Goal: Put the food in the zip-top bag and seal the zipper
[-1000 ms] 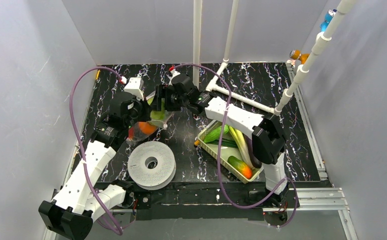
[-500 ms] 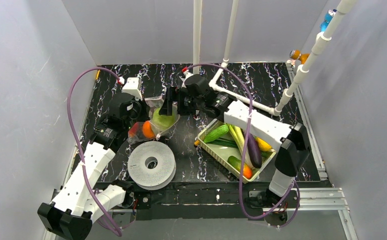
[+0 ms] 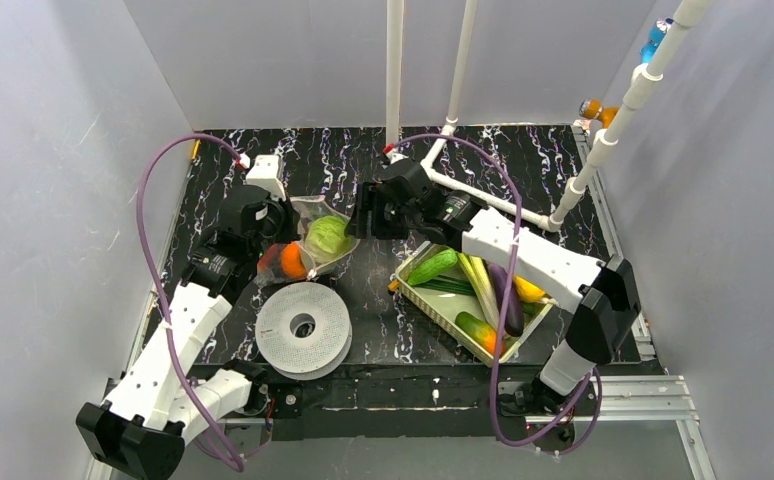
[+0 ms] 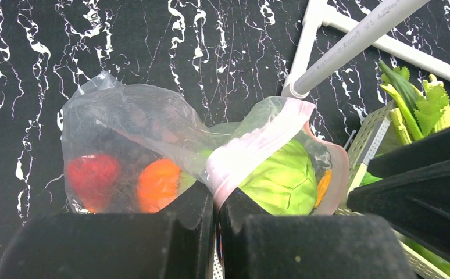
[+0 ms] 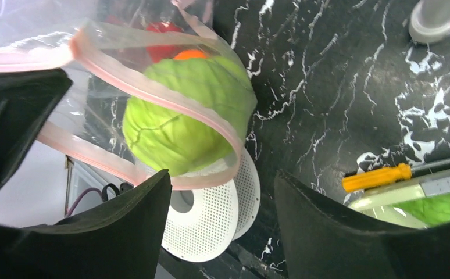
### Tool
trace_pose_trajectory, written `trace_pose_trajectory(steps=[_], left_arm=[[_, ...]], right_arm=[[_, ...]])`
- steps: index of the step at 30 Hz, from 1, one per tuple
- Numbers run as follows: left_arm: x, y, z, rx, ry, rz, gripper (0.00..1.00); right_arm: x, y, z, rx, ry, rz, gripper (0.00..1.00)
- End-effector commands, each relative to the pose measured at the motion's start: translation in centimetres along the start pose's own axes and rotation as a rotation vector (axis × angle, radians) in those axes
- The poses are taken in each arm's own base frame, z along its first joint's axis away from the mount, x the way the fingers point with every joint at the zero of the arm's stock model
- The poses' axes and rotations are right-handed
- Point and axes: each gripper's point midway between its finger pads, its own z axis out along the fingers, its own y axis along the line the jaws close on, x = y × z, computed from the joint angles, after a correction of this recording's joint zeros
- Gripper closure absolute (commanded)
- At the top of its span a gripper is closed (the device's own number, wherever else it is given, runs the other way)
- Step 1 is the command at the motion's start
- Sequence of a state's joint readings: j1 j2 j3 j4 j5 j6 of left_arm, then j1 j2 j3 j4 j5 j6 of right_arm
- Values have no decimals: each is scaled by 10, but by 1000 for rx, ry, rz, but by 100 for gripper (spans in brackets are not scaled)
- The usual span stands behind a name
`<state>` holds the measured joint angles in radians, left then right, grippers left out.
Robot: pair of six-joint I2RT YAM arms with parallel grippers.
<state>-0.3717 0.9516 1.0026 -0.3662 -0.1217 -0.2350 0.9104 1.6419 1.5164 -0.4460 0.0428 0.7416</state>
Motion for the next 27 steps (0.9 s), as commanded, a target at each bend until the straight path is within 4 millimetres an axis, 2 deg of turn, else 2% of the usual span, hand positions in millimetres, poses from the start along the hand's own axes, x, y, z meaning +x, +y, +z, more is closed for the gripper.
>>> trace_pose_trajectory(steps=[1, 4, 12, 19, 24, 27], left_arm=[[-4, 4, 2, -27, -35, 17, 100], [-2, 2, 5, -26, -29, 24, 100], [-1, 0, 5, -23, -27, 39, 100], [-1, 3, 5, -34, -39, 43, 100], [1, 4, 7, -44, -34, 45, 100], [-5, 7, 6, -77, -47, 4, 100]], right_arm=[[-9, -1, -4, 1, -68, 36, 35], [-9, -1, 6, 14, -55, 26, 47], [-5, -6, 26, 40, -31, 20, 55], [7, -8, 37, 34, 6, 18, 57], [3, 8, 40, 0, 0, -2, 74], [-16, 32, 30, -28, -53, -63, 84]])
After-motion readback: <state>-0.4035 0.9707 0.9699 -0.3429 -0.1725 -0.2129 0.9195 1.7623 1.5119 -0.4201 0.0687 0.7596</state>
